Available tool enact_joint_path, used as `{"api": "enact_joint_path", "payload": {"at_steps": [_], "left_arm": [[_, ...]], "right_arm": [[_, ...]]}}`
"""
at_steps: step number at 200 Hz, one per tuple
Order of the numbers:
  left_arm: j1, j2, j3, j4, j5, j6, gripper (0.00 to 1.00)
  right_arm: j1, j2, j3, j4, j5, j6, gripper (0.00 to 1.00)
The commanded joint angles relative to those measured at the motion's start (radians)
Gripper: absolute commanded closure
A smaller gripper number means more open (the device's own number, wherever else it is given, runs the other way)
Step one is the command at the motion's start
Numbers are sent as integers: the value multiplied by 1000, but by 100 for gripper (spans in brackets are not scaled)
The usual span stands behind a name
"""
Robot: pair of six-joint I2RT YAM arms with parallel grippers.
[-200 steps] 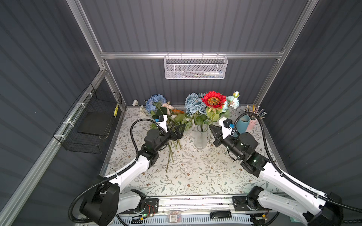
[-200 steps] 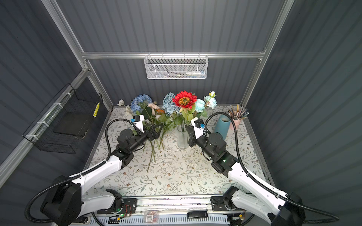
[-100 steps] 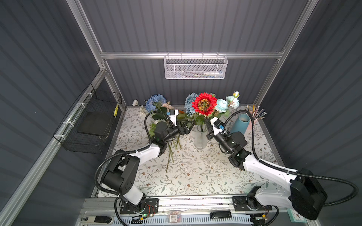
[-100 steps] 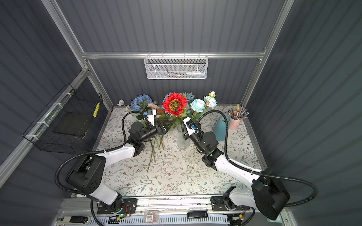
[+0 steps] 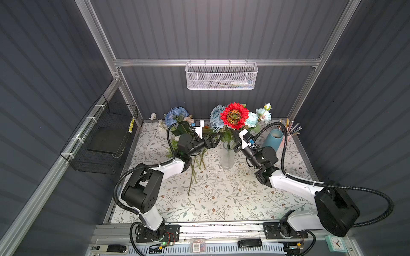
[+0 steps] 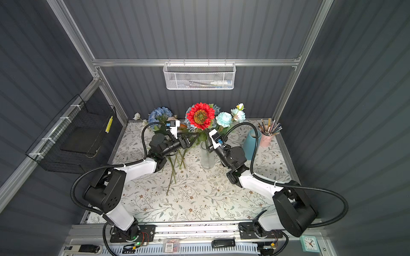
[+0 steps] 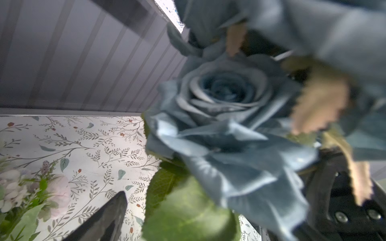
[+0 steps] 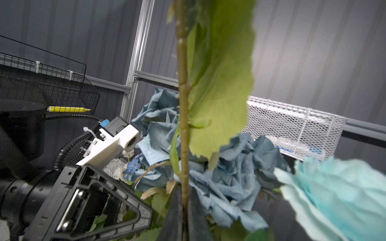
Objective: Arrange flowers in a vase
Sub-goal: Place the flower in the vase.
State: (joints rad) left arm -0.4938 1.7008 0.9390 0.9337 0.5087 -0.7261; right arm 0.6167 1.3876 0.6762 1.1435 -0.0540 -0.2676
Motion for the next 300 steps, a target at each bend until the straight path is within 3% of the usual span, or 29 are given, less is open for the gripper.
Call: {"api": "enact_joint_path", "payload": {"at_steps": [1,80,197,300], "left_arm": [[0,25,43,-33,-7,20,0],[0,37,67,-65,-19,24,1],[0,16,49,-70,-26,16,1],[0,-40,38,-147,-29,28,1]], "right_arm": [[-1,21,-57,102,2,61,100],[7,92,-169,173,41,165,99],[9,67,-220,89,81,213,74],[12,-123,-237,-228,133,236,33]]}}
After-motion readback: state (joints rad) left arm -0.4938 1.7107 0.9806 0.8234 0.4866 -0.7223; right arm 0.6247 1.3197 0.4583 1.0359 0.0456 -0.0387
